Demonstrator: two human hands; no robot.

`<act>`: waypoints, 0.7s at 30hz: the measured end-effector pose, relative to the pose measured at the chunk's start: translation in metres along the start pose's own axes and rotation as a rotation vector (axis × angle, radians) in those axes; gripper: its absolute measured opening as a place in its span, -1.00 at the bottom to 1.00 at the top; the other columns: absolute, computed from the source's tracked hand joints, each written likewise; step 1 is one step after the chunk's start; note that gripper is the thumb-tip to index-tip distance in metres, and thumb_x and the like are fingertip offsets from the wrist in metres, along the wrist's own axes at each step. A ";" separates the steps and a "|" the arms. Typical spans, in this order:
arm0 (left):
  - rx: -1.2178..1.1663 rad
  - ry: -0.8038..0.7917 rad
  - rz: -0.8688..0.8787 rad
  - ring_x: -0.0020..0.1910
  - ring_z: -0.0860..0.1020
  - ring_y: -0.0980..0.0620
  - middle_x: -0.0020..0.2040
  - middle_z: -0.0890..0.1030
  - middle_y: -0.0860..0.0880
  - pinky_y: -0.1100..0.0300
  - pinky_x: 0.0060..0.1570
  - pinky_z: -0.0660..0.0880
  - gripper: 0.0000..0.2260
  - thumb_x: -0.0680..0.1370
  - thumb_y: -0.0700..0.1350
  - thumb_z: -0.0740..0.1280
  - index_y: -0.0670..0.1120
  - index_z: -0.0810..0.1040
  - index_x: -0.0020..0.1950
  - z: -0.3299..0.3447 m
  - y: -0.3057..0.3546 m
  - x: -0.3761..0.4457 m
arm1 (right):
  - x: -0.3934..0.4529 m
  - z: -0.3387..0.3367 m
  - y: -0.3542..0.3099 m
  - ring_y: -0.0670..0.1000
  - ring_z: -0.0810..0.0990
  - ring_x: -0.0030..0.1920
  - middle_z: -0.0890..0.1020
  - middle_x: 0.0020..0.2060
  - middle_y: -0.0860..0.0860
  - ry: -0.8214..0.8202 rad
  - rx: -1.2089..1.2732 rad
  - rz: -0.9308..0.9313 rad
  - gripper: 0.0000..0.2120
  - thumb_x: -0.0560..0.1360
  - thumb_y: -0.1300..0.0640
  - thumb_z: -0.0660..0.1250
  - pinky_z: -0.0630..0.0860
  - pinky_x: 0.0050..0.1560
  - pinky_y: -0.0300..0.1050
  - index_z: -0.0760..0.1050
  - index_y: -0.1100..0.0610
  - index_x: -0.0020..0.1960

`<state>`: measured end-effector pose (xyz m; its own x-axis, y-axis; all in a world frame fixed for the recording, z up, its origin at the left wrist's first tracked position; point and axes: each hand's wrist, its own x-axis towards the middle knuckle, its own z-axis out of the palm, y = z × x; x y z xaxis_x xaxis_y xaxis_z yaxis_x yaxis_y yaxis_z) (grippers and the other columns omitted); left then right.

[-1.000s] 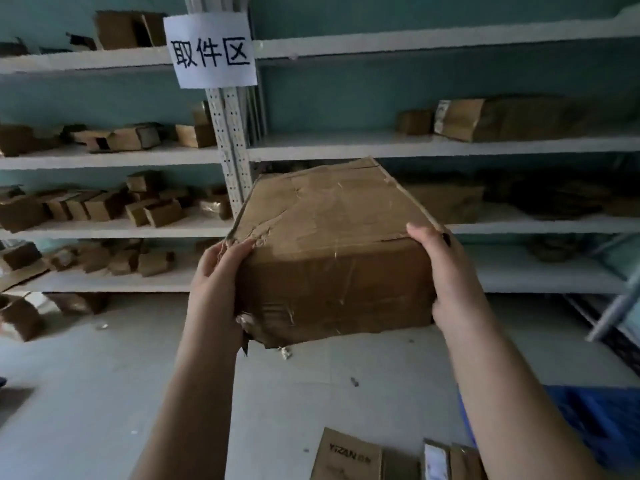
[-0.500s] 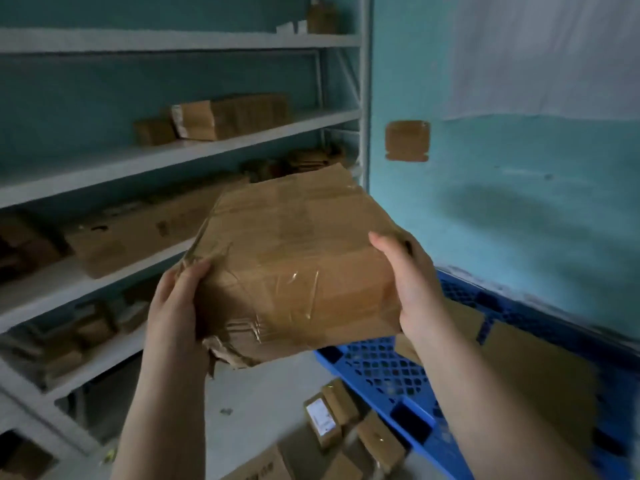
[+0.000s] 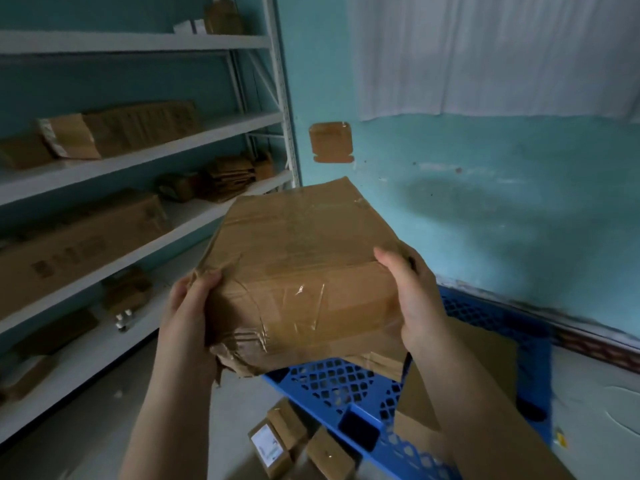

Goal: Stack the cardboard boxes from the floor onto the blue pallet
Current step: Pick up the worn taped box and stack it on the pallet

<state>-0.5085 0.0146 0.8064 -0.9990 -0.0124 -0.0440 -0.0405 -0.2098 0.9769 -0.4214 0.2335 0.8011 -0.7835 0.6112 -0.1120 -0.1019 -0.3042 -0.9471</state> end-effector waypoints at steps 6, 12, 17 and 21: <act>0.015 0.035 -0.006 -0.06 0.56 -0.09 -0.01 0.51 -0.04 0.08 -0.24 0.51 -0.91 0.42 0.07 0.36 0.20 0.48 -0.12 0.069 -0.020 0.004 | 0.058 -0.046 -0.013 -0.01 0.61 -0.03 0.63 0.00 -0.10 -0.042 -0.004 0.034 -0.63 0.23 -0.17 0.46 0.53 -0.14 -0.05 0.52 -0.20 0.02; 0.051 0.097 -0.003 -0.06 0.57 -0.10 0.00 0.53 -0.04 0.08 -0.23 0.52 -0.90 0.41 0.08 0.37 0.22 0.48 -0.13 0.097 -0.028 0.001 | 0.085 -0.065 -0.015 0.01 0.61 0.01 0.64 0.00 -0.08 -0.086 -0.012 0.028 -0.49 0.14 -0.20 0.44 0.54 -0.08 -0.02 0.54 -0.15 0.07; 0.077 0.115 -0.011 0.02 0.55 -0.12 0.03 0.52 -0.04 -0.01 -0.07 0.54 -0.88 0.39 0.09 0.38 0.22 0.47 -0.14 0.105 -0.026 0.005 | 0.097 -0.069 -0.013 0.02 0.61 -0.02 0.64 -0.04 -0.08 -0.108 -0.013 0.040 -0.60 0.17 -0.20 0.44 0.53 -0.19 -0.05 0.54 -0.18 0.00; 0.057 0.075 -0.014 -0.04 0.56 -0.08 0.01 0.53 -0.04 0.10 -0.22 0.51 -0.88 0.40 0.05 0.38 0.18 0.48 -0.11 0.114 -0.032 0.016 | 0.110 -0.073 -0.009 0.04 0.61 0.00 0.65 -0.03 -0.08 -0.092 -0.009 0.035 -0.58 0.14 -0.20 0.44 0.56 -0.03 0.05 0.54 -0.17 -0.02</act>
<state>-0.5254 0.1323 0.7986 -0.9939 -0.0839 -0.0711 -0.0575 -0.1547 0.9863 -0.4616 0.3566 0.7755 -0.8397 0.5302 -0.1171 -0.0687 -0.3177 -0.9457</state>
